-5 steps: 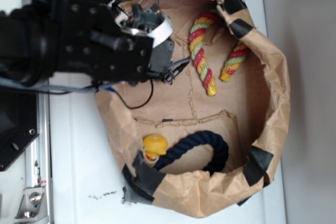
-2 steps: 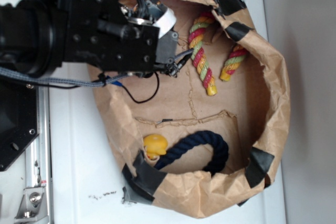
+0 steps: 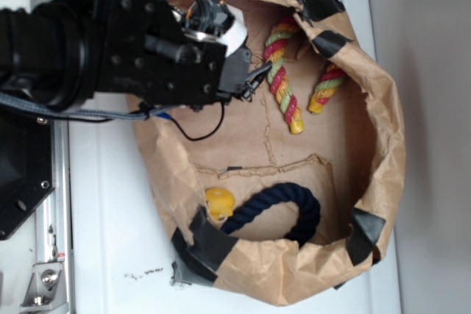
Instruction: Grab the silver keys.
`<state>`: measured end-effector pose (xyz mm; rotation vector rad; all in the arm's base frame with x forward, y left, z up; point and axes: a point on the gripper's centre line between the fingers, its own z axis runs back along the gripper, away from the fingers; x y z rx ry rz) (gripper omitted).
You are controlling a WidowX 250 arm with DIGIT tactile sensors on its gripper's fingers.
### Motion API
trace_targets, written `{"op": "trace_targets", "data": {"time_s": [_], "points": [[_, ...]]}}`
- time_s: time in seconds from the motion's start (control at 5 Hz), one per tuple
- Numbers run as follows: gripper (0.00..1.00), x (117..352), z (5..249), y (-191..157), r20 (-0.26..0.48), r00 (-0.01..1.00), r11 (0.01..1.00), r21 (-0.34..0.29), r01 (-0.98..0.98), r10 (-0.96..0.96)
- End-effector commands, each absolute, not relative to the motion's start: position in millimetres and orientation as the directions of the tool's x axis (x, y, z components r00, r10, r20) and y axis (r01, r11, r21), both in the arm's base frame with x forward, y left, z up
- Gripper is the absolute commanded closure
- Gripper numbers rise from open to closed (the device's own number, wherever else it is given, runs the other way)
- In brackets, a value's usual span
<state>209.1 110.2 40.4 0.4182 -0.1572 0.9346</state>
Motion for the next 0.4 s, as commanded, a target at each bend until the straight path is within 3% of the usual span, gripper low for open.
{"op": "trace_targets", "data": {"time_s": [0.0, 0.2], "points": [[0.0, 194.8, 37.7, 128.5, 0.347, 0.575, 0.496, 0.296, -0.817, 0.741], [0.0, 191.4, 25.6, 134.0, 0.371, 0.605, 0.522, 0.305, -0.796, 0.705]]}}
